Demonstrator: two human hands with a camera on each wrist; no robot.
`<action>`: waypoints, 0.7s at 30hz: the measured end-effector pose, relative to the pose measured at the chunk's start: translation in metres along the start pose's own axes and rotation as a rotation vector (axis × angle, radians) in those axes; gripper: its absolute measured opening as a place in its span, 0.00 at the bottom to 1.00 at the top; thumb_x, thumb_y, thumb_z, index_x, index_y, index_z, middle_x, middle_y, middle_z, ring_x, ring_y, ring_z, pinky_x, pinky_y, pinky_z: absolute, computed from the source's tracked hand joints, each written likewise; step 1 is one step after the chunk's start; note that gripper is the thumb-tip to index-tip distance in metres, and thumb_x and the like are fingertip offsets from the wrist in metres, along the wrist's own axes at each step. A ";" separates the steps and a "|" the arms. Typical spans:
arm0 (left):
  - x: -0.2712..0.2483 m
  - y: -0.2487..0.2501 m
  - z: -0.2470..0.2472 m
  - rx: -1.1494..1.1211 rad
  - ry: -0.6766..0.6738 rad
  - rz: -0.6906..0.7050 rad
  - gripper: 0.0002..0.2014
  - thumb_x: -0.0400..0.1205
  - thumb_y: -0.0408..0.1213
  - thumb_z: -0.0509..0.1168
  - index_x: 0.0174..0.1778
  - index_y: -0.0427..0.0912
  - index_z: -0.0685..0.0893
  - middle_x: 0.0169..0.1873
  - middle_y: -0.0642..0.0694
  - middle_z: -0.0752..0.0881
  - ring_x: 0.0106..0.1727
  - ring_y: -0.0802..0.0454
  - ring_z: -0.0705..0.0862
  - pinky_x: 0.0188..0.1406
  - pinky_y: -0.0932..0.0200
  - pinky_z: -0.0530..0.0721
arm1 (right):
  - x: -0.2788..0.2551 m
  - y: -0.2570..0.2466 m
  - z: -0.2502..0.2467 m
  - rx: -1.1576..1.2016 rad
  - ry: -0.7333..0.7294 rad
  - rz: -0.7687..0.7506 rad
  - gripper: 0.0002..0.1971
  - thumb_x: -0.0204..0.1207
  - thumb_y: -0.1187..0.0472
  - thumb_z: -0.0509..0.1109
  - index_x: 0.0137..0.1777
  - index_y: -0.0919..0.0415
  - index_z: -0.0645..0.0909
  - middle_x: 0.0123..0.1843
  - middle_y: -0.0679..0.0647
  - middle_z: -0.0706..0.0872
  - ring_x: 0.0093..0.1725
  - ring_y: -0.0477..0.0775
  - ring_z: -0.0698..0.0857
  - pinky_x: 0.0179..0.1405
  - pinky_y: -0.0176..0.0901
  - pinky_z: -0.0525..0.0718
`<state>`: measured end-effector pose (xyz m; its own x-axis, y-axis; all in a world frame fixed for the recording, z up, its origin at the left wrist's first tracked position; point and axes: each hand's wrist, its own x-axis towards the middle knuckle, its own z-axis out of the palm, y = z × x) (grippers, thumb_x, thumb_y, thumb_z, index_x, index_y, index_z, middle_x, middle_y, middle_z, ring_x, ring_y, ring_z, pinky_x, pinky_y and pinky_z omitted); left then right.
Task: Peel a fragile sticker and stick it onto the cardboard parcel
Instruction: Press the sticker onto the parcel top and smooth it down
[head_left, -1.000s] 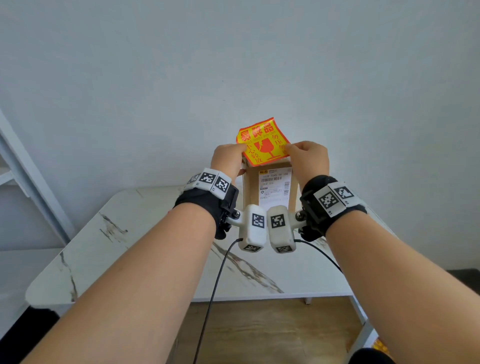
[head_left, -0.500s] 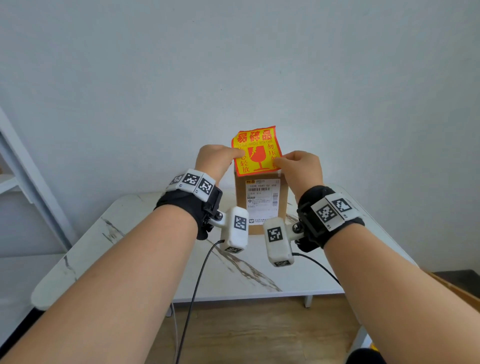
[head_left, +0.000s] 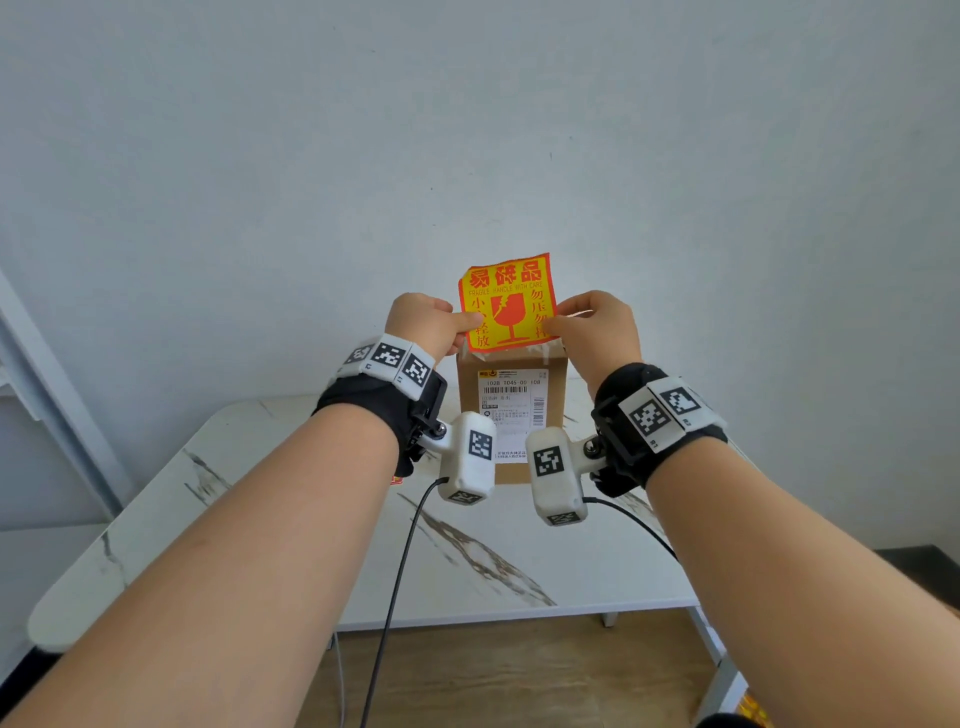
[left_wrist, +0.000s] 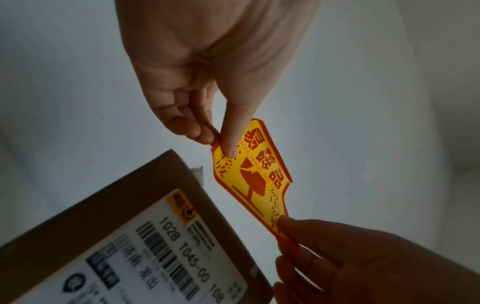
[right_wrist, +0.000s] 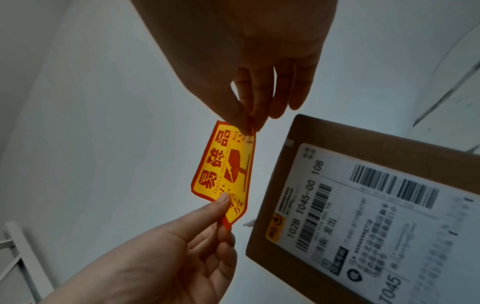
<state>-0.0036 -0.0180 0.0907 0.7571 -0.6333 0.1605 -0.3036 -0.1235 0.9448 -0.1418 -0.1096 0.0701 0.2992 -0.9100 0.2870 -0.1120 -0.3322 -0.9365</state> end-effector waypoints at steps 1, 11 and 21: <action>0.002 -0.001 0.000 0.003 0.000 -0.008 0.26 0.75 0.37 0.75 0.68 0.32 0.79 0.28 0.47 0.83 0.25 0.58 0.79 0.20 0.75 0.79 | 0.001 0.002 0.000 -0.013 -0.003 0.004 0.06 0.71 0.65 0.73 0.46 0.58 0.81 0.47 0.57 0.89 0.44 0.55 0.88 0.38 0.44 0.82; 0.010 -0.006 0.003 0.015 -0.045 -0.132 0.12 0.74 0.33 0.76 0.39 0.39 0.77 0.29 0.44 0.81 0.26 0.54 0.78 0.30 0.65 0.82 | 0.004 0.010 0.002 -0.121 -0.058 0.004 0.10 0.73 0.65 0.70 0.53 0.57 0.75 0.33 0.47 0.82 0.34 0.48 0.85 0.34 0.41 0.81; 0.010 -0.010 0.006 0.132 0.009 -0.046 0.34 0.73 0.39 0.77 0.73 0.32 0.73 0.31 0.45 0.85 0.26 0.55 0.81 0.36 0.63 0.84 | 0.003 0.010 0.003 -0.208 -0.052 -0.017 0.13 0.74 0.65 0.69 0.57 0.58 0.77 0.32 0.45 0.81 0.30 0.41 0.80 0.26 0.37 0.72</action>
<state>0.0030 -0.0279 0.0814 0.7770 -0.6179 0.1205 -0.3409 -0.2521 0.9057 -0.1392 -0.1145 0.0612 0.3511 -0.8913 0.2869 -0.2982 -0.3969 -0.8681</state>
